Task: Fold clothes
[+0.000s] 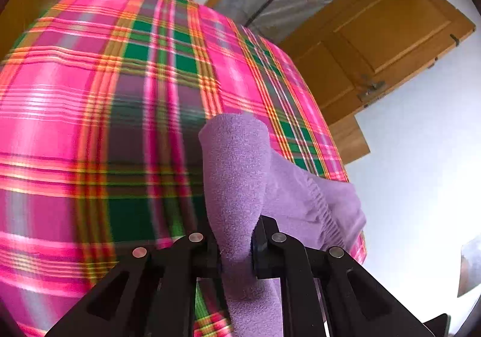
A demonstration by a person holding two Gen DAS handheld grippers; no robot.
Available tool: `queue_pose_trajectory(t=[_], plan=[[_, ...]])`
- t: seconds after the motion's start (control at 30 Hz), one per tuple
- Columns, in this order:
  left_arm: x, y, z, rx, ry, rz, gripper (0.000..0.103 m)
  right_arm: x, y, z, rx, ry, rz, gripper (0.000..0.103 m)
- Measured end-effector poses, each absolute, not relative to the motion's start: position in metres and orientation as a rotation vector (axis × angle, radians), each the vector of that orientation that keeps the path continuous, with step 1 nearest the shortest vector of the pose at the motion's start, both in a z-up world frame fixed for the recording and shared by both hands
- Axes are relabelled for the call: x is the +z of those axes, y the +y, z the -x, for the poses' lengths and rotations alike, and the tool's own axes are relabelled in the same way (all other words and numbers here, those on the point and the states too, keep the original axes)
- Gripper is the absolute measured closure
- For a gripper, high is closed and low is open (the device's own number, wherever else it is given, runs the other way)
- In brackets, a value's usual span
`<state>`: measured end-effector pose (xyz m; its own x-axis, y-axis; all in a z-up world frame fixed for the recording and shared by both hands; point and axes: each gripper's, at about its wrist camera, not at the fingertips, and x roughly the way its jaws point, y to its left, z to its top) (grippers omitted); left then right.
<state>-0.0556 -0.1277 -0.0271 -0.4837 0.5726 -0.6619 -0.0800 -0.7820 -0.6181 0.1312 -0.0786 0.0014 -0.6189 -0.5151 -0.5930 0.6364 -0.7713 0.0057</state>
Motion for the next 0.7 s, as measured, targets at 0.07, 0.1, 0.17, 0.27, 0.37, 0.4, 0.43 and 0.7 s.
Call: queue_pose_trajectory(t=[0.07, 0.1, 0.17, 0.27, 0.37, 0.4, 0.43, 0.7], plan=[[-0.022, -0.141, 0.05, 2.316, -0.729, 1.305, 0.09, 0.004, -0.089, -0.132, -2.317, 0.275, -0.765, 0.086], [-0.021, -0.149, 0.047, 2.33, -0.726, 1.306, 0.09, 0.006, -0.094, -0.132, -2.302, 0.278, -0.76, 0.086], [-0.02, -0.166, 0.04, 2.355, -0.721, 1.318, 0.09, 0.007, -0.108, -0.133, -2.269, 0.3, -0.745, 0.086], [-0.025, -0.189, 0.032, 2.376, -0.747, 1.352, 0.09, 0.008, -0.131, -0.134, -2.199, 0.307, -0.734, 0.086], [-0.031, -0.21, 0.023, 2.395, -0.778, 1.388, 0.09, 0.005, -0.148, -0.135, -2.145, 0.306, -0.737, 0.086], [-0.032, -0.214, 0.021, 2.401, -0.775, 1.392, 0.09, 0.004, -0.154, -0.136, -2.128, 0.314, -0.736, 0.086], [-0.033, -0.219, 0.018, 2.407, -0.771, 1.397, 0.09, 0.003, -0.161, -0.137, -2.111, 0.323, -0.736, 0.086], [-0.062, -0.222, 0.023, 2.429, -0.696, 1.495, 0.086, -0.024, -0.18, -0.121, -2.015, 0.3, -0.863, 0.085]])
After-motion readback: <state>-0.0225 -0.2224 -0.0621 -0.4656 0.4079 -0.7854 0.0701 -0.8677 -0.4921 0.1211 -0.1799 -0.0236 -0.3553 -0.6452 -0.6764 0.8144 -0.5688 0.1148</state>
